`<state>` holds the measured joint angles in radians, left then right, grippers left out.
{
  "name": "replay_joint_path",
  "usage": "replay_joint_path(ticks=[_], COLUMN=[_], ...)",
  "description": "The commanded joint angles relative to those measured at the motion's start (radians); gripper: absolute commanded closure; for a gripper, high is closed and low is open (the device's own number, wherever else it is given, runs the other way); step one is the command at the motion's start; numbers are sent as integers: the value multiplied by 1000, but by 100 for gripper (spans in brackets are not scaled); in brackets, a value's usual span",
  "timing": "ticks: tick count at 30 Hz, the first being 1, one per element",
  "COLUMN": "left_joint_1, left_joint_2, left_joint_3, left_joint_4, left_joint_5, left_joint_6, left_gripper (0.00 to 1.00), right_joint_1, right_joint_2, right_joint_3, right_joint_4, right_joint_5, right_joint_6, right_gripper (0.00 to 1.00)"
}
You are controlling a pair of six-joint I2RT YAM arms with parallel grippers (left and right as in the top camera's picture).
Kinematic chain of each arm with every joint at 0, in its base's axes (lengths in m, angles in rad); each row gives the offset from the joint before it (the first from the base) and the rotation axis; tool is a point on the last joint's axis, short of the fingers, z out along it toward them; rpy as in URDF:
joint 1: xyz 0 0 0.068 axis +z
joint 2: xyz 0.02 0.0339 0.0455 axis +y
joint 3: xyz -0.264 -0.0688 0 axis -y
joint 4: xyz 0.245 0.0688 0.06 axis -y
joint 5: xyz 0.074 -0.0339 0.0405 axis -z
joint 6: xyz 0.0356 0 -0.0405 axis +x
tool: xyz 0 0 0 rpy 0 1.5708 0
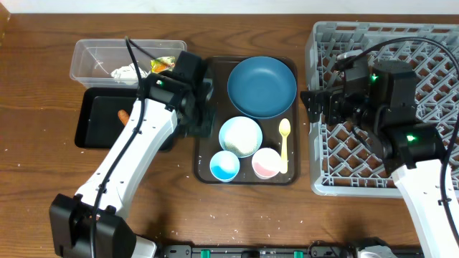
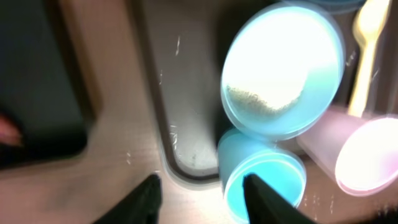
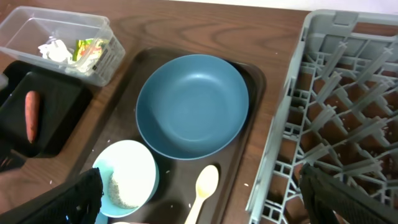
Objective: Sort waste into correct bins and load items into the dishwasher rack
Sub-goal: 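Grasp the blue cup with the left gripper and lift it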
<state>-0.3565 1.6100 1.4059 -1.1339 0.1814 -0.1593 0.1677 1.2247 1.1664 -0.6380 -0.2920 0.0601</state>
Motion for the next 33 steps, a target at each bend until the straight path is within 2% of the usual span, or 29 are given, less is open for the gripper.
replay_joint_path(ticks=[1,9,18,30,32,33], left_joint_1=[2,-10,-98,-140,-140,-140], left_joint_2=[-21,-90,-95,-95,-95,-95], left_joint_3=[3,-109,-274,-396,-402,-404], left_joint_4=[-74,-65,142,256,267,273], left_joint_5=[2,-14,55,54,53,53], left_joint_6=[-107,-224,-213,-213,-213,-213], left_gripper=[57,57,57,58,63,72], right_joint_1=[11,16,43,43,43,43], right_joint_2=[6,6,6,6,6,6], right_joint_3=[17,17,17,17,17,17], right_joint_4=[2,10,27,22,22,22], right_joint_5=[-4,-5,-5,-5,-5,-5], right_joint_6=[13,13,14,14,14,14], right_gripper=[1,1,1,1,1,1])
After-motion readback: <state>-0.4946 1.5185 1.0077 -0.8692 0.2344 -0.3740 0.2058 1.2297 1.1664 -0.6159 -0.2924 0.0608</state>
